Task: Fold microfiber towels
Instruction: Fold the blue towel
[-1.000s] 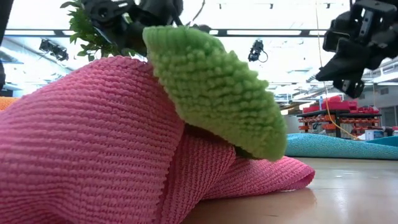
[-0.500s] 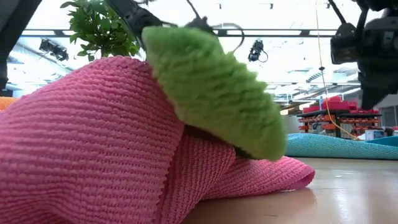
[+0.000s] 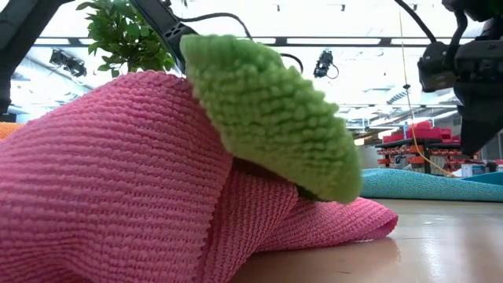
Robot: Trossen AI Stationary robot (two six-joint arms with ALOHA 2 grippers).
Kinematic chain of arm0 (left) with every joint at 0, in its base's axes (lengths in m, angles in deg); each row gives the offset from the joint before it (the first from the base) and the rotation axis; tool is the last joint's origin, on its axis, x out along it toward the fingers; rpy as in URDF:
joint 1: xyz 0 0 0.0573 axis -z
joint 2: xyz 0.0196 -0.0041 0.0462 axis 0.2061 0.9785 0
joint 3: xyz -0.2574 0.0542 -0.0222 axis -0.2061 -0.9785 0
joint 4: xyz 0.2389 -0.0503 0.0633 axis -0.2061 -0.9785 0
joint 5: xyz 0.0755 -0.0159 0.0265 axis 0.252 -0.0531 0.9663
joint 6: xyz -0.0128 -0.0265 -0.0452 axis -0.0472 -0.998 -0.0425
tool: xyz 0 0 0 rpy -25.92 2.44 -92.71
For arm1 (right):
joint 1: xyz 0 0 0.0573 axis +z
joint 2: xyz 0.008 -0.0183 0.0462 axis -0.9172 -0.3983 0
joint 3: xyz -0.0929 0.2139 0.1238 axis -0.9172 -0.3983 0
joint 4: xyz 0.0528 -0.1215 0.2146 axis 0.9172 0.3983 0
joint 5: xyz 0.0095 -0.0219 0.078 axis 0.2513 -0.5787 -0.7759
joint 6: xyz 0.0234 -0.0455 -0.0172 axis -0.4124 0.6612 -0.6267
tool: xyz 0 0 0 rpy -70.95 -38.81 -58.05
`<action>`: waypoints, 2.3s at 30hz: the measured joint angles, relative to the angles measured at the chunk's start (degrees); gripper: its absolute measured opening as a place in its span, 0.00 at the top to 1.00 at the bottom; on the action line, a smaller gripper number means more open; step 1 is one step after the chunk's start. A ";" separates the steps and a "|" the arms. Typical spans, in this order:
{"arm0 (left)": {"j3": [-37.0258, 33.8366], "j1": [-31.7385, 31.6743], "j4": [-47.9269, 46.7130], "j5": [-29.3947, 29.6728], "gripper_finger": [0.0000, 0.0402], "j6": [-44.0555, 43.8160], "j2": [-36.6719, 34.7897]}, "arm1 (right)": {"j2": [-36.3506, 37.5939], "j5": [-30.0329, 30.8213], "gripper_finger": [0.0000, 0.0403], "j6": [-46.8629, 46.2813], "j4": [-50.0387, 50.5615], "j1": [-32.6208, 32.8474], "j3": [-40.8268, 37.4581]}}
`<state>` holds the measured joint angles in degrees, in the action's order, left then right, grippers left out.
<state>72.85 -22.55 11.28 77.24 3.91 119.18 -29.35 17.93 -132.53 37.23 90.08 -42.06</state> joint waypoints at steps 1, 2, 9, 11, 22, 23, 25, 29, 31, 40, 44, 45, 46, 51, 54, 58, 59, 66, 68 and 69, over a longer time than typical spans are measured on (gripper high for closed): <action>0.02 0.18 0.58 0.00 0.57 -0.01 0.27 | 0.00 -0.02 0.63 -1.02 0.16 0.00 0.00; 0.15 0.33 1.21 -0.05 0.57 -0.05 0.65 | 0.00 -0.10 0.62 -2.22 0.31 0.00 0.00; 0.00 0.59 1.94 -0.09 0.61 -2.74 2.36 | -2.22 -1.49 0.59 -6.62 -0.21 1.68 0.00; 0.10 0.65 2.60 -0.12 0.63 -3.05 2.87 | -3.96 -1.45 0.59 -6.34 -0.53 2.90 0.00; 0.13 1.18 4.39 -1.05 0.90 -3.98 4.01 | -13.12 -2.37 0.59 -6.26 -6.20 4.87 -0.02; 0.13 1.24 4.40 -1.05 0.94 -3.54 4.03 | -13.69 -2.39 0.60 -6.26 -6.10 4.87 -0.02; 0.13 1.25 4.43 -1.06 0.97 -2.99 4.03 | -14.73 -2.39 0.60 -6.67 -4.74 4.87 -0.02; 0.10 1.25 4.72 -1.21 0.96 -2.63 4.03 | -16.07 -3.88 0.71 -5.49 -3.21 4.84 -0.02; 0.02 1.31 4.67 -1.21 0.97 -2.61 3.67 | -16.10 -4.59 0.81 -4.42 -3.18 4.56 -0.02; -0.05 2.04 5.90 -1.23 0.96 -0.16 -2.60 | -8.67 -5.39 0.98 -1.21 -0.25 -0.81 1.11; 0.19 2.04 6.59 -1.19 0.98 2.30 -7.31 | -3.71 -4.80 0.99 2.82 4.85 -4.65 4.42; 0.19 1.96 6.67 -1.15 0.98 3.08 -8.50 | -2.51 -4.19 0.99 4.17 6.36 -5.56 5.79; 0.19 1.88 6.90 -1.19 0.98 3.71 -9.59 | -1.44 -3.47 0.99 5.65 8.04 -6.51 7.27; 0.21 1.07 8.35 -1.12 0.97 5.50 -15.15 | 2.53 1.23 0.99 13.79 17.98 -11.31 15.77; 0.21 0.39 10.13 -1.08 0.98 5.57 -17.74 | 3.58 4.01 0.99 19.35 23.62 -14.24 21.19; 0.30 -0.56 11.76 -1.10 0.96 4.90 -20.89 | 3.86 8.67 0.99 27.67 29.86 -18.29 28.02; 0.30 -0.84 11.44 -1.10 0.96 4.66 -21.60 | 3.85 10.06 0.99 30.14 30.53 -19.27 29.48; 0.30 -4.10 11.20 -1.17 0.98 1.31 -23.07 | 3.87 18.44 0.99 46.91 30.05 -28.05 35.08; 0.30 -5.41 10.27 -1.21 0.98 -3.29 -23.07 | 3.81 17.62 0.99 50.52 30.00 -30.87 35.08; 0.30 -5.84 9.73 -1.13 0.98 -5.82 -23.05 | 3.82 15.84 0.99 52.09 30.11 -32.19 35.06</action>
<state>73.15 -28.39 21.01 76.11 -1.90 96.13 -25.53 33.77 -80.44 67.35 57.89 -7.00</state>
